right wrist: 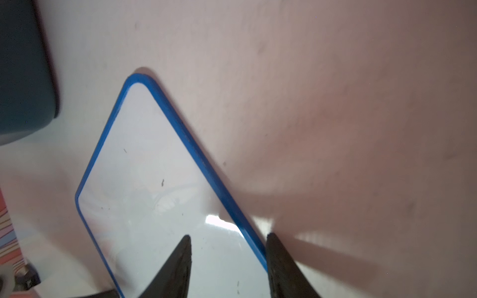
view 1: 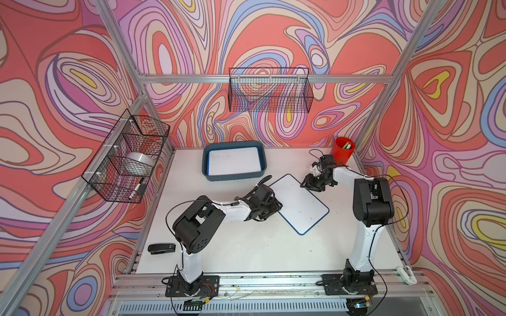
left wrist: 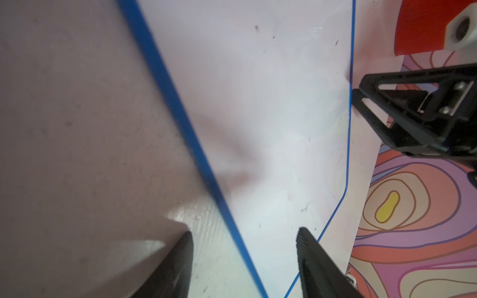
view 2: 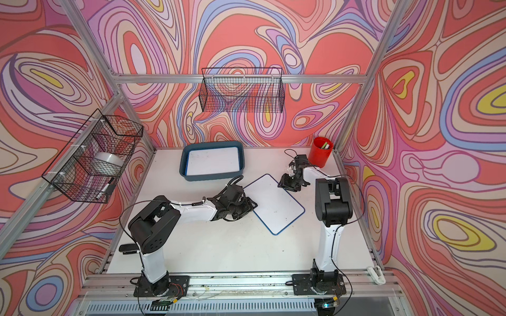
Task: Put the whiteboard into the storage box
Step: Pick up the whiteboard at the center of the board.
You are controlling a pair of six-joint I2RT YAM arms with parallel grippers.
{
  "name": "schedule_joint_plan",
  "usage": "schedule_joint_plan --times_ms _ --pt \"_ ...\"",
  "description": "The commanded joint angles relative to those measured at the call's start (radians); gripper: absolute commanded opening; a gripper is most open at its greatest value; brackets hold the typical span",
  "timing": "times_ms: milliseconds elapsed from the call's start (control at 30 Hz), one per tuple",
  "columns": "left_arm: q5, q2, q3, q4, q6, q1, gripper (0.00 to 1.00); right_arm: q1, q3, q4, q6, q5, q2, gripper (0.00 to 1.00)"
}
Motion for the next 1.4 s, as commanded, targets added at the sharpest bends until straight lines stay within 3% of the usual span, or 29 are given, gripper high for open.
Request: schedule_joint_plan --times_ms 0,267,567,933,1367 --pt "-0.051 0.055 -0.055 -0.082 -0.019 0.023 0.61 0.059 -0.104 -0.079 -0.006 -0.137 -0.028 0.49" --pt "-0.034 -0.007 -0.221 -0.032 -0.022 0.07 0.61 0.154 -0.28 0.024 0.043 -0.351 -0.116 0.49" --pt "0.081 -0.01 -0.239 -0.005 0.025 0.068 0.6 0.159 -0.363 0.214 0.148 -0.559 -0.136 0.49" --pt "0.192 -0.036 -0.213 0.022 0.074 0.055 0.59 0.193 -0.375 0.33 0.246 -0.674 -0.184 0.49" --pt "0.209 -0.062 -0.209 0.027 0.085 0.054 0.59 0.192 -0.395 0.371 0.297 -0.705 -0.26 0.49"
